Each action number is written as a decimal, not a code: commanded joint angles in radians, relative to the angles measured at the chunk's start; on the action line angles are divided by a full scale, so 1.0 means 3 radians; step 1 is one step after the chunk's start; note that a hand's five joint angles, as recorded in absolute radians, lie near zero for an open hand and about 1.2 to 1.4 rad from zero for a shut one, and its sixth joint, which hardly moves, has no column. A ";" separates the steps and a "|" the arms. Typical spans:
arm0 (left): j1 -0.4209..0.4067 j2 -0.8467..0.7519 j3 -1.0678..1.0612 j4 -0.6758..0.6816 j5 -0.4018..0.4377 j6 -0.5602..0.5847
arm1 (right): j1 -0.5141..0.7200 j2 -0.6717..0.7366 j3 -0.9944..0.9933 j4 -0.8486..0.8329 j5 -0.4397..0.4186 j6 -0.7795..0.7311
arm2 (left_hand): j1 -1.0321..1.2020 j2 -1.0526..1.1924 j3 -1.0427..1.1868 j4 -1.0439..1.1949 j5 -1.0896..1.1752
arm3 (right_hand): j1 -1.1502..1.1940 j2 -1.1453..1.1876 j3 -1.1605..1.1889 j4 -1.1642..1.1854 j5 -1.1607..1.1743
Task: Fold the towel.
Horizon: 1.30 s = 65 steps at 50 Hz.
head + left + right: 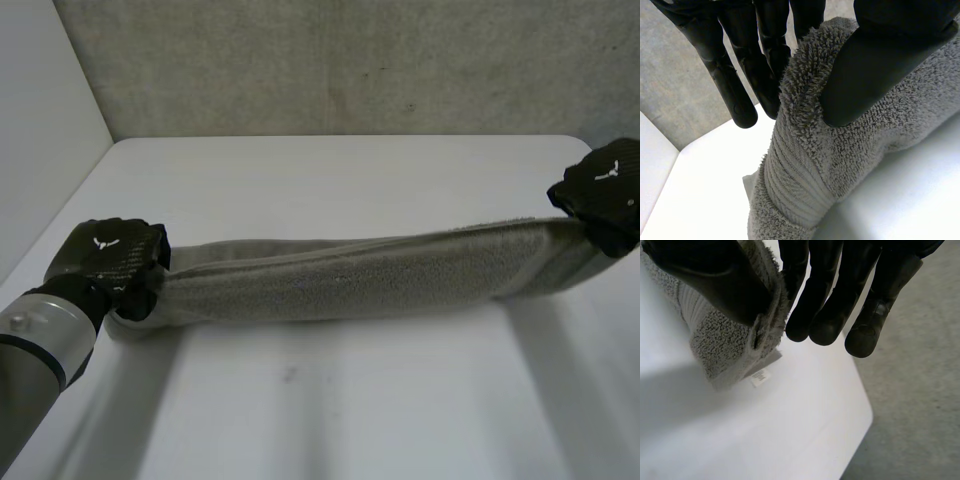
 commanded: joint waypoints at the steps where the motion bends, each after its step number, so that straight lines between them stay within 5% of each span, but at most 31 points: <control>1: 0.0004 -0.0474 0.0230 0.0208 -0.0005 0.0072 | 0.0026 0.0476 -0.0120 -0.0014 0.0023 -0.0165 | 0.0749 0.0597 0.0603 0.0595 0.0696 | 0.0230 0.0219 0.0217 0.0185 0.0168; 16: -0.0017 -0.2134 0.1660 0.0565 -0.0051 0.0496 | 0.0261 0.2080 -0.1346 -0.0591 0.0120 0.0193 | 0.0749 0.0597 0.0603 0.0595 0.0696 | 0.0230 0.0219 0.0217 0.0185 0.0168; 30: -0.0022 -0.2744 0.2428 0.0535 -0.0046 0.0522 | 0.0394 0.2838 -0.2248 -0.0740 0.0243 0.0280 | 0.0652 0.0501 0.0507 0.0498 0.0599 | 0.0230 0.0219 0.0217 0.0185 0.0168; 33: -0.0022 -0.2811 0.2510 0.0545 -0.0046 0.0522 | 0.0394 0.2961 -0.2427 -0.0735 0.0320 0.0275 | -0.0042 -0.0194 -0.0188 -0.0196 -0.0096 | 0.0230 0.0219 0.0217 0.0185 0.0168; 34: -0.0022 -0.2841 0.2551 0.0545 -0.0041 0.0522 | 0.0394 0.3002 -0.2482 -0.0735 0.0340 0.0280 | -0.1341 -0.1492 -0.1486 -0.1495 -0.1394 | -0.2247 -0.2257 -0.2260 -0.2292 -0.2309; 35: -0.0022 -0.2867 0.2576 0.0540 -0.0046 0.0522 | 0.0404 0.3022 -0.2508 -0.0740 0.0340 0.0290 | -0.3311 -0.3462 -0.3456 -0.3465 -0.3364 | -0.3843 -0.3853 -0.3856 -0.3888 -0.3905; 52: -0.0027 -0.2494 0.2352 0.0433 -0.0046 0.0517 | 0.0394 0.2511 -0.2437 -0.1021 0.0279 0.0986 | -0.3324 -0.3475 -0.3469 -0.3478 -0.3377 | -0.3843 -0.3853 -0.3856 -0.3888 -0.3905; 65: 0.0065 -0.1686 0.1361 0.0438 -0.0041 0.0522 | 0.0297 0.1546 -0.0931 -0.1016 0.0034 0.1052 | -0.3321 -0.3472 -0.3467 -0.3475 -0.3374 | -0.3843 -0.3853 -0.3856 -0.3888 -0.3905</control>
